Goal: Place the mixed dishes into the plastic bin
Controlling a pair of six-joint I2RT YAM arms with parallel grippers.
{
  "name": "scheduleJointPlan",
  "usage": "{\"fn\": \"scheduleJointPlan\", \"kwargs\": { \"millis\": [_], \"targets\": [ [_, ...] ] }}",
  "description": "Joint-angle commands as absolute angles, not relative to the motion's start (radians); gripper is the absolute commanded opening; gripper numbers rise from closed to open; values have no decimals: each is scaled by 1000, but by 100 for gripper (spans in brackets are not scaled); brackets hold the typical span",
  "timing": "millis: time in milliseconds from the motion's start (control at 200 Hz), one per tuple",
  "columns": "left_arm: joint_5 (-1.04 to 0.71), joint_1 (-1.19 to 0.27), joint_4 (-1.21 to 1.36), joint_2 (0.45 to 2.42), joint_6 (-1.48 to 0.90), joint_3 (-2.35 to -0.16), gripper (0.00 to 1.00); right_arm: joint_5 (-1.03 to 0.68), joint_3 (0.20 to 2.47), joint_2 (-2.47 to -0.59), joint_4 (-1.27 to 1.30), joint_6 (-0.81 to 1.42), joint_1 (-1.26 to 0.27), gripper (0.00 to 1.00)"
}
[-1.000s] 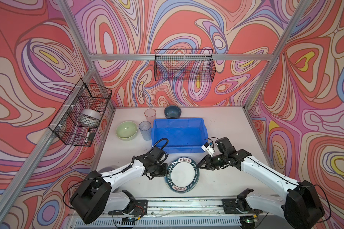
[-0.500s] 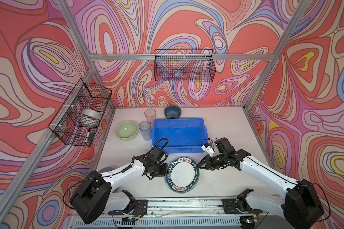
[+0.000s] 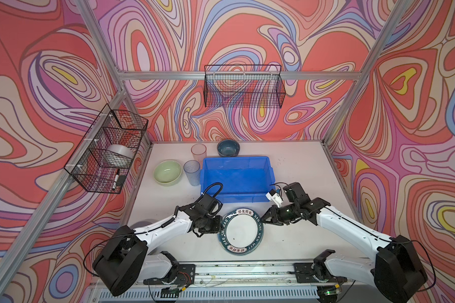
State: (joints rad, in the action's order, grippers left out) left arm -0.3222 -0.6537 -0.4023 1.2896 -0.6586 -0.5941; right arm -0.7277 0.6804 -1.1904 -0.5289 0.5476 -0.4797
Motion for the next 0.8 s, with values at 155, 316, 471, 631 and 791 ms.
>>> {"fn": "scheduleJointPlan", "kwargs": {
  "millis": [155,316,471,631,791],
  "targets": [
    [-291,-660,-472,1319,-652,-588,0,-791,671,-1228,-500,551,-506,22],
    [-303,-660,-471,1315,-652,-599,0,-811,683,-1258,-501,547,-523,22],
    [-308,-660,-471,1302,-651,-602,0,-804,708,-1285,-532,521,-532,22],
    [-314,-660,-458,1298,-653,-603,0,-779,723,-1300,-533,513,-534,22],
    [-321,-660,-460,1315,-651,-625,0,-735,741,-1334,-526,503,-537,18]
  ]
}}
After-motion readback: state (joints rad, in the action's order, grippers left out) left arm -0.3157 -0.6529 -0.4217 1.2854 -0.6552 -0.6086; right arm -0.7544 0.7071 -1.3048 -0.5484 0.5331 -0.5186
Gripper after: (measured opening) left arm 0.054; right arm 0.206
